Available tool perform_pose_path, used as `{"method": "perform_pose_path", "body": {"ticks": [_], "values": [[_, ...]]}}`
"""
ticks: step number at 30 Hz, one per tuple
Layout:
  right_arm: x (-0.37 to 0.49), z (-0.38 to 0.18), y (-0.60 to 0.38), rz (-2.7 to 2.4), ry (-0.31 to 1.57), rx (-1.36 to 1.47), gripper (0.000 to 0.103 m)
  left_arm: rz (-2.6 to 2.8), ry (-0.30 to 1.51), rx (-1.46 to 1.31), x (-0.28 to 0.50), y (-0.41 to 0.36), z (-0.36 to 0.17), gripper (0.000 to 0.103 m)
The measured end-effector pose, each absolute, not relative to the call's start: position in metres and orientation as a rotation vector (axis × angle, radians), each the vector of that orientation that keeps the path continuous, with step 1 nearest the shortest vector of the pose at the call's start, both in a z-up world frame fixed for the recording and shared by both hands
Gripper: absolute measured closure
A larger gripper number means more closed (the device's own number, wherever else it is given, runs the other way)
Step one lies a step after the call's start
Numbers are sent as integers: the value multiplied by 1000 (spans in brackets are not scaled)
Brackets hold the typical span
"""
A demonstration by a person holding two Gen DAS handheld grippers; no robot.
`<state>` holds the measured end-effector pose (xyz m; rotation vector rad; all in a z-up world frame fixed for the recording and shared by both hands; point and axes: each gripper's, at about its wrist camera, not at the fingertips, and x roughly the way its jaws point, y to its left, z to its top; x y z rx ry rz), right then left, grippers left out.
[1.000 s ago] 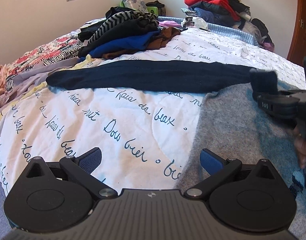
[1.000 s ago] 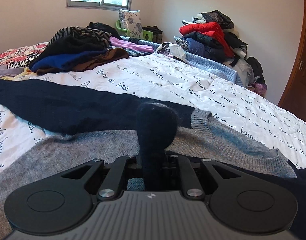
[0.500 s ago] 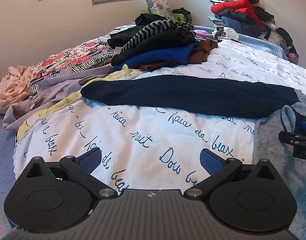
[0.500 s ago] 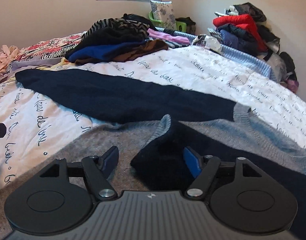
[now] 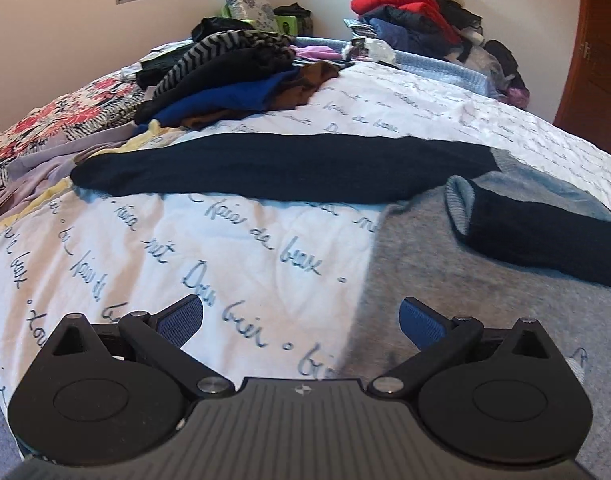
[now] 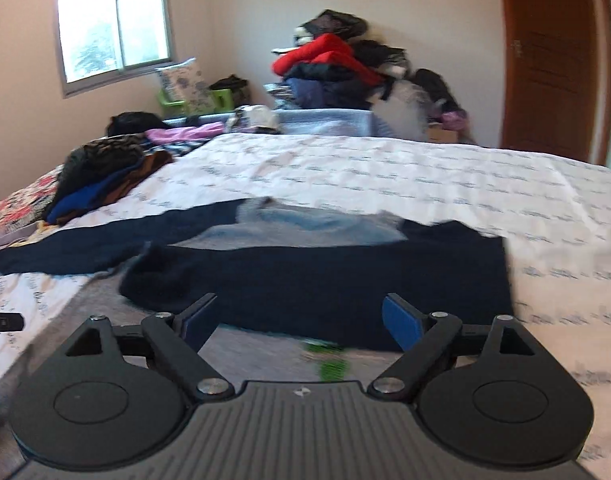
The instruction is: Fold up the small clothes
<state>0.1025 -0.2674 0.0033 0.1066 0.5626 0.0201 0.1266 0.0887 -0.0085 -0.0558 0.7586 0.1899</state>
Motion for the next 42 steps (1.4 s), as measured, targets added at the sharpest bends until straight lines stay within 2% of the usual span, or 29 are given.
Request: {"method": "perform_pose_path", "body": {"ticks": [1,6,20,26,42], "values": [[93,2,-284,-40,573,111,5,169,760,-45,125,79,-9,0],[57,-12,-333,-191,612,98,5,115,758,24,119,44,-10,0],[29,-61,-381,-303,686,124,3,32,737,122,95,-16,-4,0],[16,-74,-397,-292,668,201,0,53,739,120,92,-18,-5,0],[18,-77,-391,-302,678,165,0,47,748,106,89,-21,-6,0]]}}
